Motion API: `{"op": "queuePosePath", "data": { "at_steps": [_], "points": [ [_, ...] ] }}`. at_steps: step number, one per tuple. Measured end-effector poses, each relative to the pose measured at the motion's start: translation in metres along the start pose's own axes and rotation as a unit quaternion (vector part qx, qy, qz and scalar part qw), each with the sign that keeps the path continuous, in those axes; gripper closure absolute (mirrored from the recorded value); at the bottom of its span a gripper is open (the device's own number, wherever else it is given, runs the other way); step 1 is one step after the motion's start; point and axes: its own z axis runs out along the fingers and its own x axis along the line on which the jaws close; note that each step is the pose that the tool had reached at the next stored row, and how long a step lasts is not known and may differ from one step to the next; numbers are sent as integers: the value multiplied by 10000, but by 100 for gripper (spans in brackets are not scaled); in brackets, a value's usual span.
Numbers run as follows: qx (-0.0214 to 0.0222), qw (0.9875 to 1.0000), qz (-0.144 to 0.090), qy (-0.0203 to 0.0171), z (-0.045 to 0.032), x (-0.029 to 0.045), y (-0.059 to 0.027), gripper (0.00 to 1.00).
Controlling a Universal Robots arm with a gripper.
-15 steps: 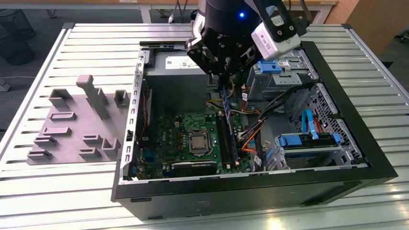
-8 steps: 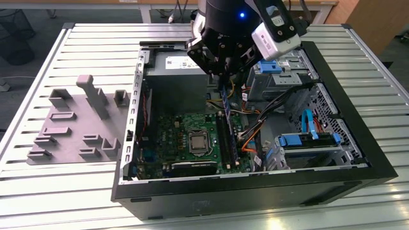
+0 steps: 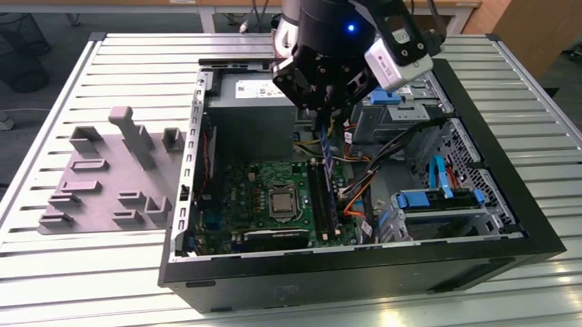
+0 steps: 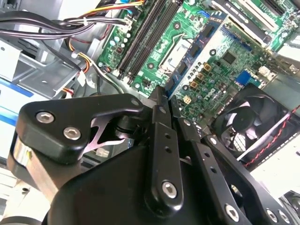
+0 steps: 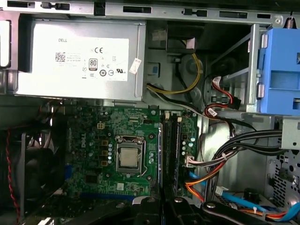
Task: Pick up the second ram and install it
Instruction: 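Insert the second ram into the second slot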
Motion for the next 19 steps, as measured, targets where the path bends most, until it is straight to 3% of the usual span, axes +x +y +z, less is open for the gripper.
{"op": "queuePosePath", "data": {
  "at_steps": [13,19],
  "points": [
    [0,10000,0,0,235,-2,-9,86],
    [0,10000,0,0,247,-2,-10,86]
  ]
}}
